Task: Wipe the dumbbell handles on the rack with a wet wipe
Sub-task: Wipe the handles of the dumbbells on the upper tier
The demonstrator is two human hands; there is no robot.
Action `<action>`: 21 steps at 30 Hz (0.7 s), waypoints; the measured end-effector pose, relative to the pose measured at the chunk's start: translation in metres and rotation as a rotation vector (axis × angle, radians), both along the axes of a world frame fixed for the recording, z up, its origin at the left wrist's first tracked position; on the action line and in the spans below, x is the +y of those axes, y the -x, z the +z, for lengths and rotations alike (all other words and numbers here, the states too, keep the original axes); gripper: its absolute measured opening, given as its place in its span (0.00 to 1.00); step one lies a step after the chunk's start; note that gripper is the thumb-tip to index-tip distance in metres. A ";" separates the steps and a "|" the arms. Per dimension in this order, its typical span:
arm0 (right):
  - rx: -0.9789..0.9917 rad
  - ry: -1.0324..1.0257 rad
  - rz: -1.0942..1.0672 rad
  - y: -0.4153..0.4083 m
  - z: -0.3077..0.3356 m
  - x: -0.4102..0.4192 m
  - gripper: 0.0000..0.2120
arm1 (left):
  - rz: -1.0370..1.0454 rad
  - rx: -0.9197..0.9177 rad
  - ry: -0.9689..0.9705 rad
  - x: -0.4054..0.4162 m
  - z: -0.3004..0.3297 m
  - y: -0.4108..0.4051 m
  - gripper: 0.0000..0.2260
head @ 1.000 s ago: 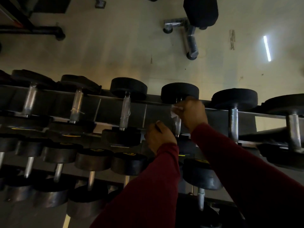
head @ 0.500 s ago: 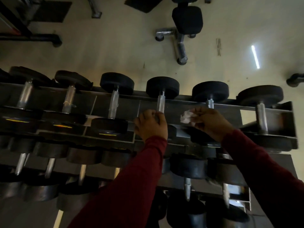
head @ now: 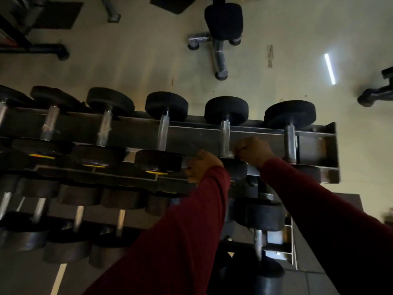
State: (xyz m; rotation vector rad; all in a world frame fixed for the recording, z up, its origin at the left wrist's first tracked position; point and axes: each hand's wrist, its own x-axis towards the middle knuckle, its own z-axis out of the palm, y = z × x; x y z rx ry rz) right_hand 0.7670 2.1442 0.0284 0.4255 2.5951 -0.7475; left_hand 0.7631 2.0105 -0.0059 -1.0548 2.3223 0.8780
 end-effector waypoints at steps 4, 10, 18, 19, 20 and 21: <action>0.042 -0.064 -0.022 0.010 -0.014 -0.004 0.08 | 0.263 0.152 0.026 0.007 -0.006 0.002 0.20; -0.078 -0.016 0.075 0.024 -0.021 -0.006 0.14 | 0.418 0.233 0.029 0.008 -0.003 0.005 0.19; -0.241 0.211 0.079 0.029 -0.024 0.020 0.05 | 0.464 0.281 0.016 0.012 -0.001 0.002 0.19; -0.193 0.163 0.102 0.028 -0.025 0.018 0.04 | 0.458 0.269 0.021 0.012 0.000 0.002 0.19; -0.144 0.117 0.101 0.027 -0.026 0.014 0.06 | 0.450 0.257 0.028 0.012 0.001 0.003 0.19; -0.114 0.103 0.072 0.026 -0.029 0.011 0.08 | 0.442 0.244 0.031 0.012 0.001 0.003 0.19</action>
